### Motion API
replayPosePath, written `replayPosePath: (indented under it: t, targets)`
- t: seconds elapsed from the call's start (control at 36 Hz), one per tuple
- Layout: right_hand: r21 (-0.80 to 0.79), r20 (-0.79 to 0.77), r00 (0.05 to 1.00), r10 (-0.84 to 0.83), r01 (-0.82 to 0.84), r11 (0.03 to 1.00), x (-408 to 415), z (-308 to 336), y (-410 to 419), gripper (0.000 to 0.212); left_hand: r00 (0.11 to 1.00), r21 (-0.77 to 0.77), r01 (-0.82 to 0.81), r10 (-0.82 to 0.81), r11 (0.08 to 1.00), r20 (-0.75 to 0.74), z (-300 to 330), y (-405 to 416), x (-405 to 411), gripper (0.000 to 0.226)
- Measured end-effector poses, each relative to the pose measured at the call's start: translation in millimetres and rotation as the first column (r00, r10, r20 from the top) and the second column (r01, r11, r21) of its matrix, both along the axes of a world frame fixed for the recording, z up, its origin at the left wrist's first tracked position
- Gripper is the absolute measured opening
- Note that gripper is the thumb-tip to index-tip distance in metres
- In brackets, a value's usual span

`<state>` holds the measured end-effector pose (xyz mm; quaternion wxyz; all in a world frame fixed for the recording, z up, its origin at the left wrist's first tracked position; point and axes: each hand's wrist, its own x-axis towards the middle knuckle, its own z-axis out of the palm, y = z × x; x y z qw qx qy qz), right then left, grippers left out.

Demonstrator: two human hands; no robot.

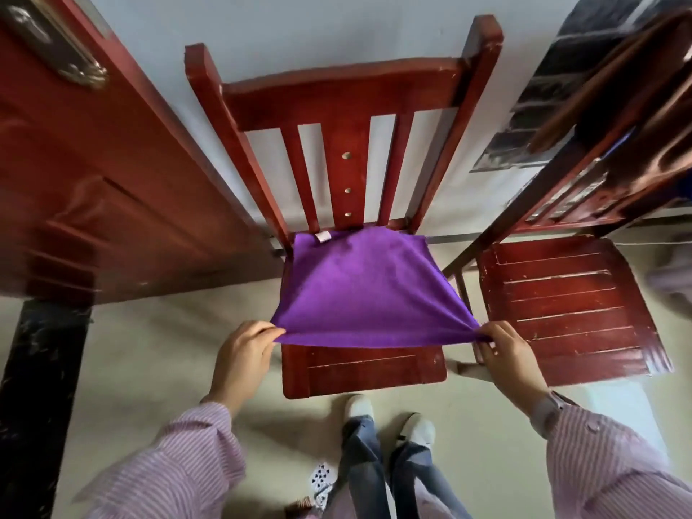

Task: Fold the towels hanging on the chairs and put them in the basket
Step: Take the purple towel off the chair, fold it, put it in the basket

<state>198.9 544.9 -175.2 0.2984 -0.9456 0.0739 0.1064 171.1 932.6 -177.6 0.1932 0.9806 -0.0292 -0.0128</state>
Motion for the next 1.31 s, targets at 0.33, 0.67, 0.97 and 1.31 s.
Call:
replayPosePath:
  t: [0.33,0.67,0.97,1.31]
  targets:
    - [-0.115,-0.536,0.831,0.147,-0.245,0.963,-58,-151,2,0.021,0.828,0.019,0.027,-0.012,0.999,-0.56,-161,-9,-39,0.021]
    - [-0.095,-0.552,0.824,0.123,-0.21,0.973,19,-184,7,0.028,0.801,0.064,-0.107,0.125,0.992,-0.586,-193,-14,25,0.022]
    - [-0.214,-0.052,0.971,0.235,-0.24,0.947,160,-237,30,0.038,0.962,0.136,-0.101,0.132,0.986,-0.237,-250,-31,152,0.046]
    - [-0.277,-0.066,0.967,0.246,-0.255,0.926,180,-249,24,0.016,0.972,-0.001,-0.186,0.184,0.983,-0.149,-254,-7,178,0.015]
